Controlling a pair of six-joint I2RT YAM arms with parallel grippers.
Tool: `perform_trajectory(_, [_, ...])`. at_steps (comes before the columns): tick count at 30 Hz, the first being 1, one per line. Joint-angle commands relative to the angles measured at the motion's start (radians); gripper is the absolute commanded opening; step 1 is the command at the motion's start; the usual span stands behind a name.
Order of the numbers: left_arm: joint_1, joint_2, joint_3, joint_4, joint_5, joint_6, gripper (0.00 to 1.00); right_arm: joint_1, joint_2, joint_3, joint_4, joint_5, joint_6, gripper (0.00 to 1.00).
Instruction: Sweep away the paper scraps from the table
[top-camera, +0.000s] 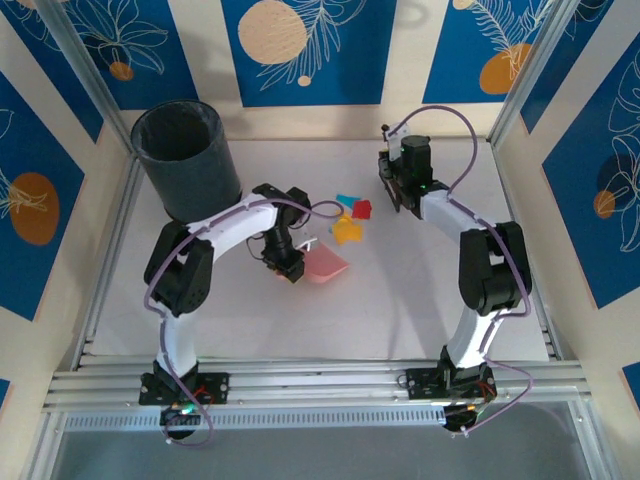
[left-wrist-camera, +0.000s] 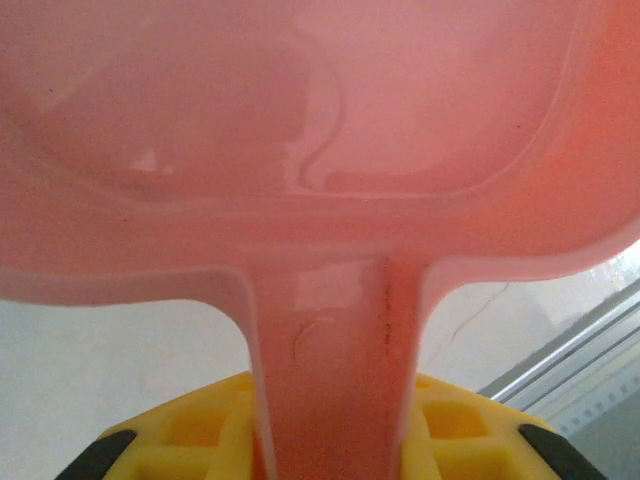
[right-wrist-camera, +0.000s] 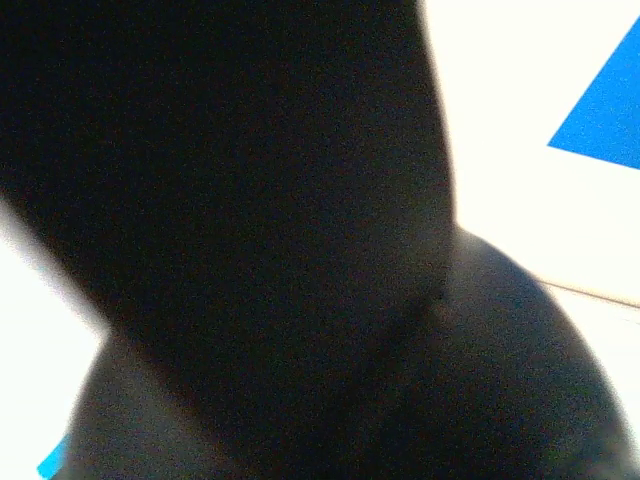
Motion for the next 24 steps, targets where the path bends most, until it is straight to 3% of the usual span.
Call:
perform_trajectory(1, [-0.010,0.033,0.050,-0.039,-0.015,-0.015,0.00,0.018,0.008,0.039,0.024,-0.014,-0.053,0.00])
perform_trajectory(17, [-0.007,0.149,0.176,-0.065,-0.026,-0.020,0.00,0.074,-0.021,-0.030,-0.063,-0.266,-0.106,0.00])
perform_trajectory(24, [-0.002,0.180,0.209,-0.064,-0.034,-0.034,0.00,0.096,-0.053,-0.045,-0.130,-0.320,-0.112,0.00])
